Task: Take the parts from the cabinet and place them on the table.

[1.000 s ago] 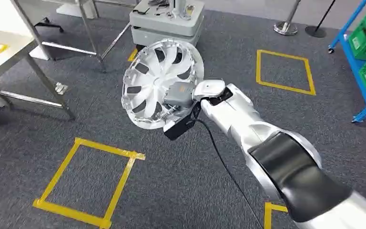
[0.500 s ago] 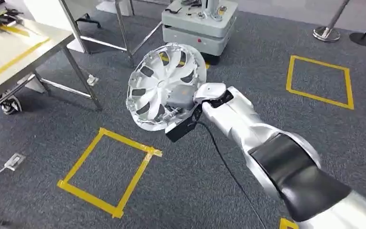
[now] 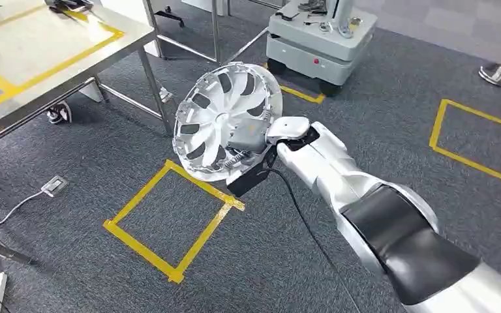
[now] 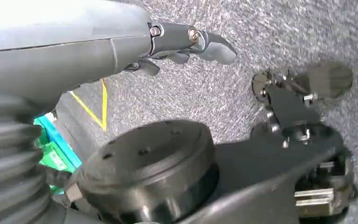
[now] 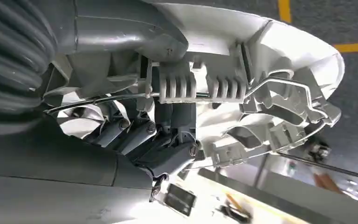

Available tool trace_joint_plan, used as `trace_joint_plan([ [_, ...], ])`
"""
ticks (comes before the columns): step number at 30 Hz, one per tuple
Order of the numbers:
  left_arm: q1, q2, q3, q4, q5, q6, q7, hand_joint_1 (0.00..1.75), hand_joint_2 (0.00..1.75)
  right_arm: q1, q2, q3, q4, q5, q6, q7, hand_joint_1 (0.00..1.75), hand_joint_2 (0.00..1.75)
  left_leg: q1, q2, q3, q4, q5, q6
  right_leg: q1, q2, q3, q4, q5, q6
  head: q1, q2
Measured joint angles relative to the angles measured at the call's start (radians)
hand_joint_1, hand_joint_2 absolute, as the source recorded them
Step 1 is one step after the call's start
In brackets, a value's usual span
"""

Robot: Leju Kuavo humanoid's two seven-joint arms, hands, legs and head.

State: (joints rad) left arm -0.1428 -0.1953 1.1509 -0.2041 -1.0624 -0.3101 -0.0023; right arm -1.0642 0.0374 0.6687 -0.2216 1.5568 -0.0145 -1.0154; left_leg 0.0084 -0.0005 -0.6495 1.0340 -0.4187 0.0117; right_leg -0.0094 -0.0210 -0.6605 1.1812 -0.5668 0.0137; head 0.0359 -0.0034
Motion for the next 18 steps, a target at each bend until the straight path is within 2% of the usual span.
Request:
trace_joint_plan([
  [2,-0.003,-0.002,0.0,0.0,0.0,0.0,0.0,0.0,1.75,0.007,-0.009,0.0,0.0,0.0,0.0,-0.023,1.66,1.75,0.0,-0.028,0.0,0.0,0.0,0.002,0.0,0.014,-0.073,0.15,-0.053,0.003,0.0,0.0],
  [3,-0.002,-0.002,0.0,0.0,0.0,0.0,0.0,0.0,1.75,0.012,-0.01,0.0,0.0,0.001,0.001,-0.022,1.66,1.75,0.0,-0.042,0.0,0.001,0.0,0.002,0.0,0.014,-0.089,0.175,-0.049,0.003,0.0,0.0],
  [4,0.0,-0.002,0.0,0.0,0.0,0.0,0.0,0.0,1.75,0.016,-0.013,0.0,0.0,0.002,0.002,-0.021,1.66,1.75,0.0,-0.057,0.0,0.002,0.001,0.002,-0.002,0.014,-0.082,0.15,-0.02,0.001,0.0,0.0],
  [5,0.0,-0.002,0.0,0.0,0.0,0.0,0.001,0.0,1.75,0.017,-0.013,0.0,0.0,0.002,0.003,-0.021,1.66,1.75,0.001,-0.072,0.0,0.004,0.001,0.0,-0.004,0.017,-0.054,0.083,0.023,-0.001,0.0,0.0],
  [6,0.0,-0.005,0.0,0.0,0.0,0.0,0.001,0.0,1.75,0.017,-0.013,0.0,0.0,0.002,0.003,-0.021,1.66,1.75,0.001,-0.087,-0.001,0.007,0.002,-0.001,-0.007,0.028,-0.009,-0.014,0.075,-0.002,0.0,0.0],
  [7,-0.001,-0.006,0.0,0.0,0.0,0.0,0.001,0.0,1.75,0.017,-0.015,0.0,0.0,0.002,0.003,-0.022,1.66,1.75,0.002,-0.097,-0.002,0.01,0.001,-0.004,-0.011,0.052,0.028,-0.092,0.105,-0.004,0.0,0.0],
  [8,-0.002,-0.006,0.0,0.0,0.0,0.0,0.001,0.0,1.75,0.015,-0.017,0.0,0.0,0.002,0.002,-0.021,1.66,1.75,-0.004,-0.106,-0.009,0.014,0.001,-0.014,-0.012,0.087,0.04,-0.12,0.086,-0.003,-0.001,0.0],
  [10,-0.002,-0.006,0.0,0.0,0.0,0.0,0.003,0.0,1.75,0.017,-0.017,0.0,0.0,0.001,0.001,-0.021,1.66,1.75,0.003,-0.122,-0.014,0.009,0.009,-0.026,-0.007,0.07,0.042,-0.122,0.091,-0.005,0.0,0.0],
  [11,0.0,-0.007,0.0,0.0,0.0,0.0,0.007,0.0,1.75,0.017,-0.016,0.0,0.0,0.001,0.001,-0.021,1.66,1.75,0.003,-0.134,-0.015,0.004,0.013,-0.034,-0.005,0.061,0.042,-0.122,0.091,-0.011,0.0,0.0],
  [12,0.001,-0.007,0.0,0.0,0.0,0.0,0.011,0.0,1.75,0.017,-0.012,0.0,0.0,0.001,0.001,-0.021,1.66,1.75,0.003,-0.145,-0.017,0.0,0.016,-0.042,-0.011,0.05,0.044,-0.128,0.096,-0.018,0.0,0.0],
  [13,0.003,-0.007,0.0,0.0,0.0,0.0,0.013,0.0,1.75,0.016,-0.012,0.0,0.0,0.002,0.002,-0.014,1.66,1.75,0.002,-0.103,-0.024,0.008,0.009,-0.044,-0.013,0.035,0.048,-0.135,0.102,-0.028,0.0,0.0],
  [14,0.002,-0.008,0.0,0.0,-0.001,0.0,0.018,0.0,1.75,0.016,-0.012,0.0,0.0,0.002,0.002,0.007,1.66,1.75,-0.004,-0.044,-0.037,0.041,-0.018,-0.049,-0.012,0.028,0.049,-0.138,0.103,-0.036,-0.01,0.0],
  [15,-0.001,-0.008,0.0,0.0,-0.001,0.0,0.02,0.0,1.75,0.016,-0.013,0.0,0.0,0.002,0.002,0.011,1.66,1.75,-0.003,-0.019,-0.065,0.103,-0.054,-0.052,-0.01,0.019,0.048,-0.138,0.103,-0.039,-0.009,0.0],
  [16,-0.003,-0.008,-0.001,0.0,-0.001,0.0,0.021,0.0,1.75,0.016,-0.014,0.0,0.0,0.002,0.002,0.019,1.66,1.75,-0.001,-0.009,-0.1,0.189,-0.093,-0.055,-0.008,0.008,0.049,-0.138,0.102,-0.04,-0.01,0.0],
  [17,-0.003,-0.008,-0.001,0.0,-0.001,0.0,0.022,0.0,1.75,0.017,-0.014,0.0,0.0,0.002,0.002,0.029,1.66,1.75,0.0,-0.007,-0.13,0.255,-0.118,-0.056,-0.008,-0.003,0.049,-0.137,0.101,-0.041,-0.01,0.0],
  [18,-0.003,-0.008,-0.001,0.0,-0.001,0.0,0.024,0.0,1.75,0.018,-0.014,0.0,0.0,0.002,0.003,0.034,1.66,1.75,0.0,-0.006,-0.146,0.296,-0.126,-0.057,-0.008,-0.014,0.049,-0.137,0.101,-0.042,-0.01,0.0],
])
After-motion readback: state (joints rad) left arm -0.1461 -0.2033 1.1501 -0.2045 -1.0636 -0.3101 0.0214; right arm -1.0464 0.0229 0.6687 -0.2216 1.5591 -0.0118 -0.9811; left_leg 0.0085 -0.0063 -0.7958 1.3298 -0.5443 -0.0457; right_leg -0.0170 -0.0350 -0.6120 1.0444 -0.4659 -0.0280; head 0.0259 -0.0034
